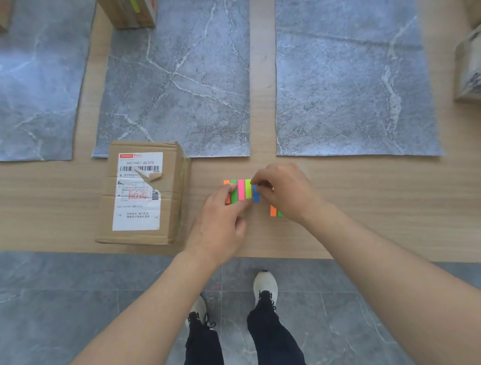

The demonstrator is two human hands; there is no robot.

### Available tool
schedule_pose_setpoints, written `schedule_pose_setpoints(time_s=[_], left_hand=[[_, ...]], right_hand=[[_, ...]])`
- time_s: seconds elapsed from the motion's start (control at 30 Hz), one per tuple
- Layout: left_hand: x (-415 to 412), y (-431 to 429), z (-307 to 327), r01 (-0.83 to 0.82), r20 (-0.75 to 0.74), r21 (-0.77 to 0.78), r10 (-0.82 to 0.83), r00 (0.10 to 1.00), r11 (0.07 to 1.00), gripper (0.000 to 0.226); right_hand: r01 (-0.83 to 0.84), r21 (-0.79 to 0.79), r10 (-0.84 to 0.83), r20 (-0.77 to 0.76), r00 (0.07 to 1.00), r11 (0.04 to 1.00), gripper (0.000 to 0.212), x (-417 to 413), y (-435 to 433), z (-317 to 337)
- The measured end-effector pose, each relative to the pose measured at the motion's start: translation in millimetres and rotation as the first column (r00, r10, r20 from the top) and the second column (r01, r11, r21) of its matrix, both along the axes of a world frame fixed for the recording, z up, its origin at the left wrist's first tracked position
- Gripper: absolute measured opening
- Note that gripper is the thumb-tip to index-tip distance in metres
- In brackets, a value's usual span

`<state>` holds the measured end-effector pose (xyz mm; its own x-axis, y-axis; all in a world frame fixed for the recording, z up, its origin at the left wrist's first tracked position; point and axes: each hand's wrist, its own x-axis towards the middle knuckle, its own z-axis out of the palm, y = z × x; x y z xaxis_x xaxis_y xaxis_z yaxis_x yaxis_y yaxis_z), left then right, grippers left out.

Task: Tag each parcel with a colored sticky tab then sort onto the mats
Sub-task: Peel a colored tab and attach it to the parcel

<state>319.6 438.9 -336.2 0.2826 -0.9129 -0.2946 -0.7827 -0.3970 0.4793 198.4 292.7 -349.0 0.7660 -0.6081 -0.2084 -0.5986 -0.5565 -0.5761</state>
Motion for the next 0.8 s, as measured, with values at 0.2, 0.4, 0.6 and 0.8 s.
schedule_pose_setpoints(time_s=[0.2, 0.4, 0.6, 0.8], left_hand=[[-4, -1, -1, -0.027, -0.008, -0.027, 0.027, 1.000, 0.999, 0.044], [-4, -11, 10, -0.035, -0.048, 0.044, 0.037, 0.998, 0.998, 0.035], [1, -29, 45, -0.647, -0.598, 0.087, 0.559, 0.575, 0.758, 0.011], [20, -18, 91, -0.681, -0.806, 0.263, 0.543, 0.234, 0.683, 0.018]], right_hand=[[0.433, 0.202, -0.468, 0.178, 0.866, 0.878, 0.025, -6, 8, 11], [0.505, 0.179, -0.534, 0.356, 0.767, 0.845, 0.024, -5, 22, 30], [0.437, 0.154, -0.445, 0.550, 0.707, 0.886, 0.024, -8, 42, 51], [0.343, -0.038, -0.242, 0.636, 0.733, 0.939, 0.018, -6, 70, 66]])
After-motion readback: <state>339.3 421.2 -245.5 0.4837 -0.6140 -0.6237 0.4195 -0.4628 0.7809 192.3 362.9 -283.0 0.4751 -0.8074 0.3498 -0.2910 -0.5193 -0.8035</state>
